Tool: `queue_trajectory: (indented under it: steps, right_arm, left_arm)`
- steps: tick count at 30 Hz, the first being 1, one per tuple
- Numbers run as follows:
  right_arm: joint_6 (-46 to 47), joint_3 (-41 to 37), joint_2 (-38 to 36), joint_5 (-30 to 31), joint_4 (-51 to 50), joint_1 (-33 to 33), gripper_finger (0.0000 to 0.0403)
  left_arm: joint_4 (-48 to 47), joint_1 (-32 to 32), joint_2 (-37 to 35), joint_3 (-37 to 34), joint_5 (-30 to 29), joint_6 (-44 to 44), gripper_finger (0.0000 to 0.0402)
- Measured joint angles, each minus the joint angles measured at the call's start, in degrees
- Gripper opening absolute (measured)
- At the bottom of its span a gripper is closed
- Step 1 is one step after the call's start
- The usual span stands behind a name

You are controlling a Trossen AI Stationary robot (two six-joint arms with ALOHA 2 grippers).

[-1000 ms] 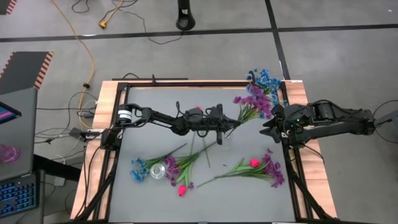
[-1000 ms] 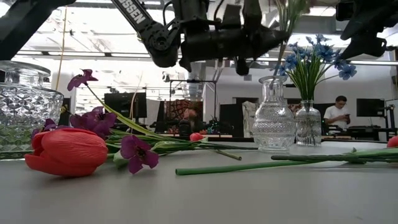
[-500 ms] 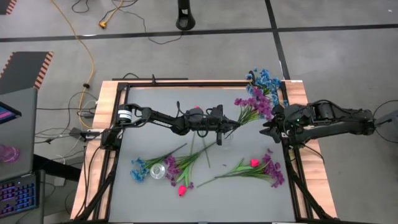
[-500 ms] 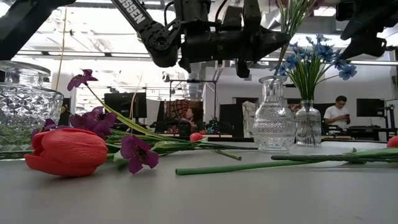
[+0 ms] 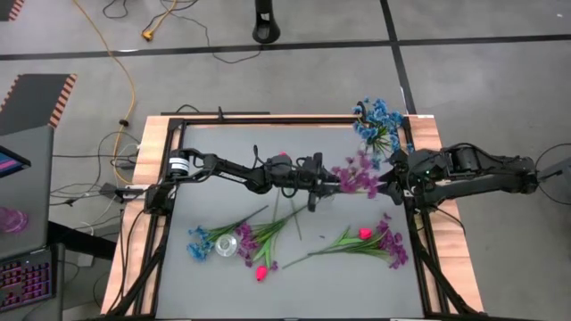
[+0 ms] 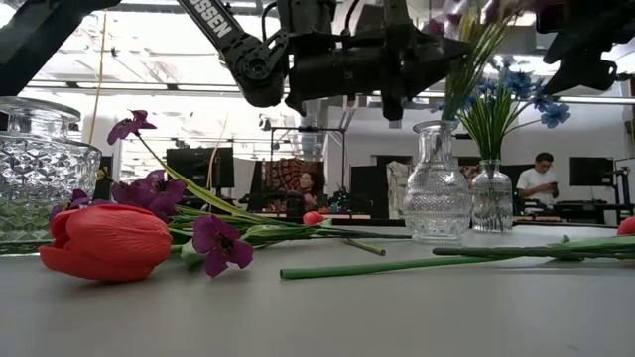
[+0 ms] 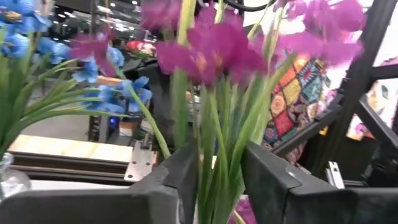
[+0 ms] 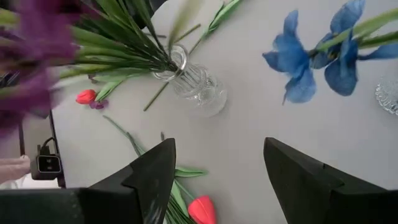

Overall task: Sort flowers into vase by color
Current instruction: Put the top violet flowers into the middle transparent vase

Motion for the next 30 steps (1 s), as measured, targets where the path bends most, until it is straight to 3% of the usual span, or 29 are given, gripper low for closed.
queue_trajectory:
  steps: [5, 13, 22, 30]
  right_arm:
    - [0.0, 0.0, 0.0, -0.1, 0.0, 0.0, 0.0271]
    - [0.0, 0.0, 0.0, -1.1, -1.8, 0.0, 0.0271]
    - [0.0, 0.0, 0.0, -1.8, -2.0, 0.0, 0.0271]
    - [0.0, 0.0, 0.0, -2.3, -3.0, 0.0, 0.0271]
  left_arm:
    - [0.0, 1.2, 0.0, 0.0, 5.5, -0.4, 0.0128]
    - [-0.6, 7.3, -0.1, 0.0, 25.2, -13.6, 0.0133]
    - [0.4, 10.5, -0.1, 0.0, 31.0, -15.3, 0.0133]
    - [0.4, 14.4, -1.1, -0.1, 41.9, -20.3, 0.0123]
